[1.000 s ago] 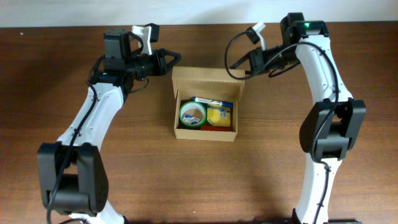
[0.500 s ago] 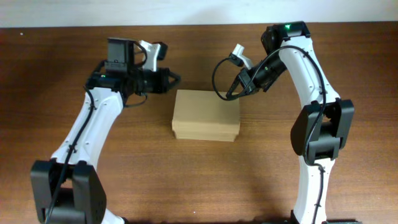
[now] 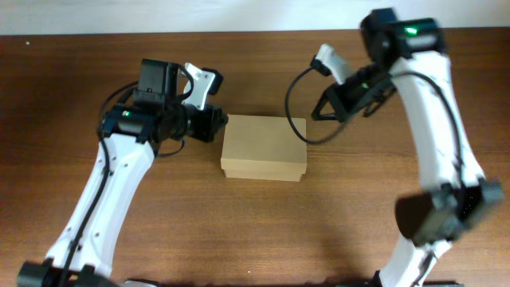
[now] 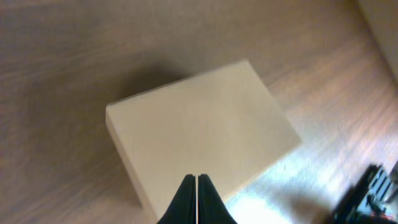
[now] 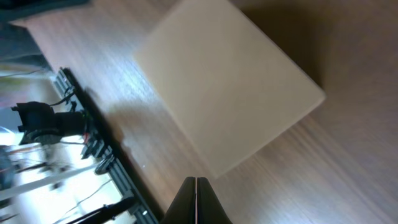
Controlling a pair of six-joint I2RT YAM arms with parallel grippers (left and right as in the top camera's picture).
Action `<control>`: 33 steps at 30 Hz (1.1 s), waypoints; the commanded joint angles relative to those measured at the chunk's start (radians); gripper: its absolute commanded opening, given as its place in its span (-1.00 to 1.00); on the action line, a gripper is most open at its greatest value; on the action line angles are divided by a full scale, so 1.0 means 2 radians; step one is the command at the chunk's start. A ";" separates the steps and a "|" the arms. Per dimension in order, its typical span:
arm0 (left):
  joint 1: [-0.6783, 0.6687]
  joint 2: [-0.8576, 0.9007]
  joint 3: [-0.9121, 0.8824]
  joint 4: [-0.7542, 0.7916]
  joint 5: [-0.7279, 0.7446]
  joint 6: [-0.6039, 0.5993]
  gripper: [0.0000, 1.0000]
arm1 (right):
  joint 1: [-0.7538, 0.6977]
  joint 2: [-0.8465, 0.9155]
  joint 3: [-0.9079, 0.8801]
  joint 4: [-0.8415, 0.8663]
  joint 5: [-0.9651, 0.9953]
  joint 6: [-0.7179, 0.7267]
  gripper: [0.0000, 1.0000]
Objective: Pack container
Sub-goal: 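Press both grippers against the box sides to seat the lid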
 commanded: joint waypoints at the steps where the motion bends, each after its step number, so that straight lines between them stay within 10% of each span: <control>1: -0.001 -0.026 0.004 -0.025 -0.014 0.047 -0.96 | 0.001 -0.051 0.002 -0.002 0.026 0.003 -0.92; 16: -0.025 -0.032 -0.068 -0.014 -0.036 0.076 -0.96 | 0.038 -0.291 -0.361 0.219 0.077 0.036 -0.92; 33: -0.025 -0.029 -0.192 0.153 -0.036 0.012 -0.96 | 0.038 -0.230 -0.518 0.412 0.019 0.056 -0.92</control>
